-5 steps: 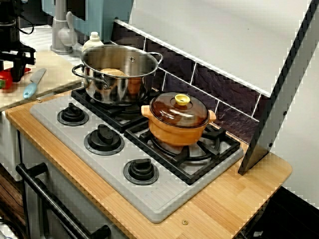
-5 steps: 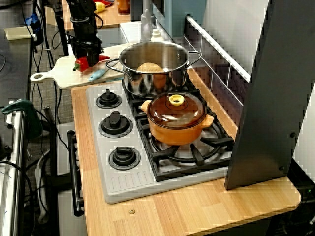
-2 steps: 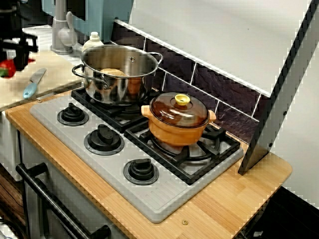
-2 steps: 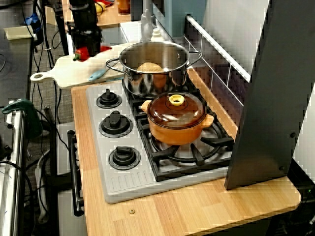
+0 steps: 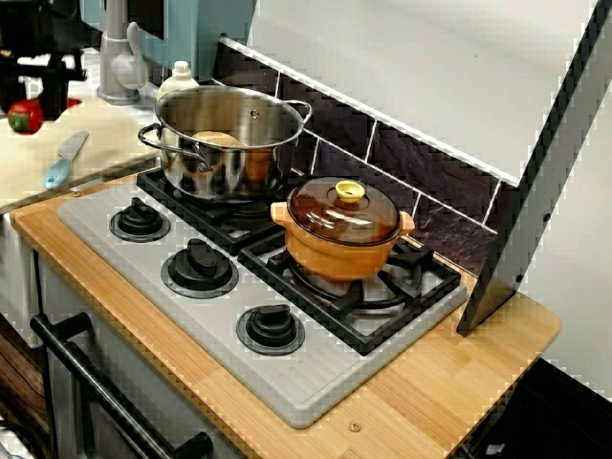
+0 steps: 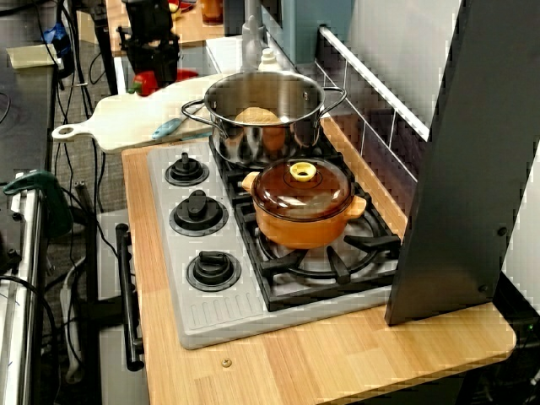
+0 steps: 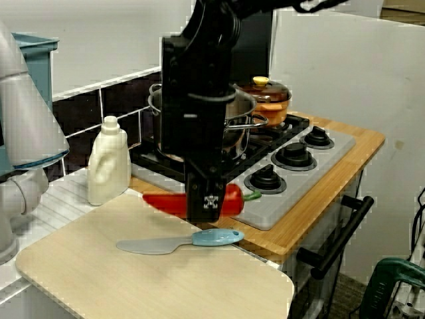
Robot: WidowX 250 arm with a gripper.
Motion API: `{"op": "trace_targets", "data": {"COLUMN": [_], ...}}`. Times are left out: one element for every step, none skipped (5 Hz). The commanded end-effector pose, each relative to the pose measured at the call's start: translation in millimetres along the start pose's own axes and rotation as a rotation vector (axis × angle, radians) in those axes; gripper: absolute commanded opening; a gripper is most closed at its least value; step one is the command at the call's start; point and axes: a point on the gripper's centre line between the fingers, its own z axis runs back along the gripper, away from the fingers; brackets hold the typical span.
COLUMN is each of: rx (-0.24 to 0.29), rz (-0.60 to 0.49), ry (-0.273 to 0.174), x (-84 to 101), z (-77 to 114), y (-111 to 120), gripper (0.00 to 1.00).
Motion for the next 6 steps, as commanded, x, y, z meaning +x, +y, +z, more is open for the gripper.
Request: {"op": "trace_targets", "data": {"rx": [-0.047, -0.076, -0.106, -0.139, -0.163, -0.165], "rz": [-0.041, -0.062, -0.103, -0.131, -0.155, -0.179], "ry": [-0.06, -0.046, -0.017, -0.007, -0.001, -0.013], "x": [-2.1, -8.2, -18.0, -26.4, -32.3, -39.1], "z": [37.7, 47.7, 61.3, 70.7, 78.8, 83.9], "y": [-20, -33, -51, -68, -87, -106], "gripper": [0.0, 0.0, 0.0, 0.0, 0.0, 0.0]}}
